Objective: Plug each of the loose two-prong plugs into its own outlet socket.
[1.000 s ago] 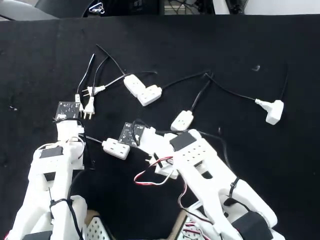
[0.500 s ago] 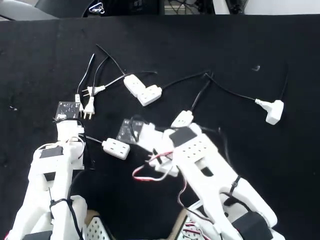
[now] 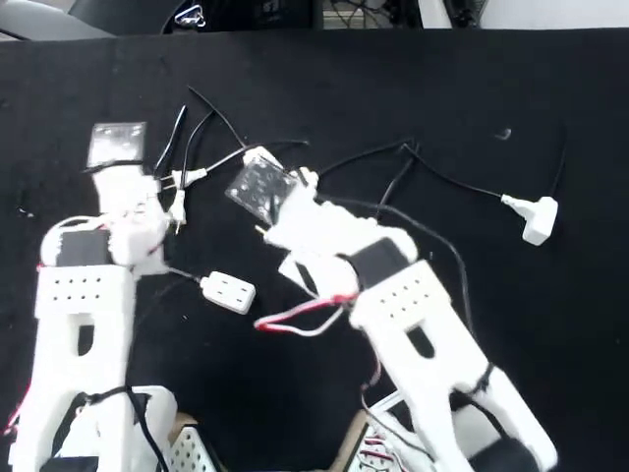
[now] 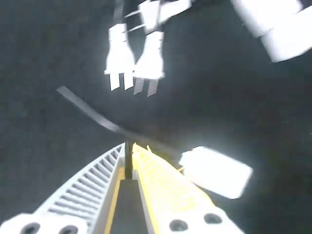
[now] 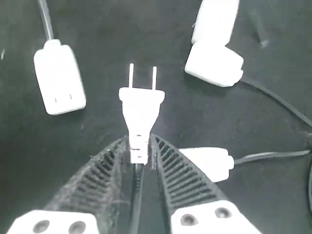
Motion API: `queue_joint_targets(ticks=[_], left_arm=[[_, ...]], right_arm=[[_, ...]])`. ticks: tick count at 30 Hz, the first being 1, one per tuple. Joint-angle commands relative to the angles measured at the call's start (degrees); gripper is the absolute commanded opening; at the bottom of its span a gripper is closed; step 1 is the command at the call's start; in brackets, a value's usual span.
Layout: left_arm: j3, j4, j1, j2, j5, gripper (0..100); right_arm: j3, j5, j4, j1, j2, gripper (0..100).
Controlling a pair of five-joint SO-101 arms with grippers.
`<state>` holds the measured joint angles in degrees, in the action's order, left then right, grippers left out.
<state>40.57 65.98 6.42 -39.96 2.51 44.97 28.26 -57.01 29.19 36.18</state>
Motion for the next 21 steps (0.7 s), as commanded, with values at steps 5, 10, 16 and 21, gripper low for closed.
queue_joint_targets(ticks=[5,10,16,21], left_arm=[[-3.91,-6.24,-11.56,-1.23,-12.13,3],[-3.82,-8.26,-20.00,-1.67,-13.80,3],[-0.04,-12.92,-23.69,-12.04,-16.09,3],[3.65,-13.10,-28.88,-24.00,-15.82,3]], right_arm=[[12.09,-6.42,14.24,-0.18,11.91,1.1],[18.15,-10.90,19.34,-0.18,16.92,1.1],[22.11,-11.96,20.04,-0.26,20.53,1.1],[22.73,-12.22,20.04,-0.26,22.11,1.1]])
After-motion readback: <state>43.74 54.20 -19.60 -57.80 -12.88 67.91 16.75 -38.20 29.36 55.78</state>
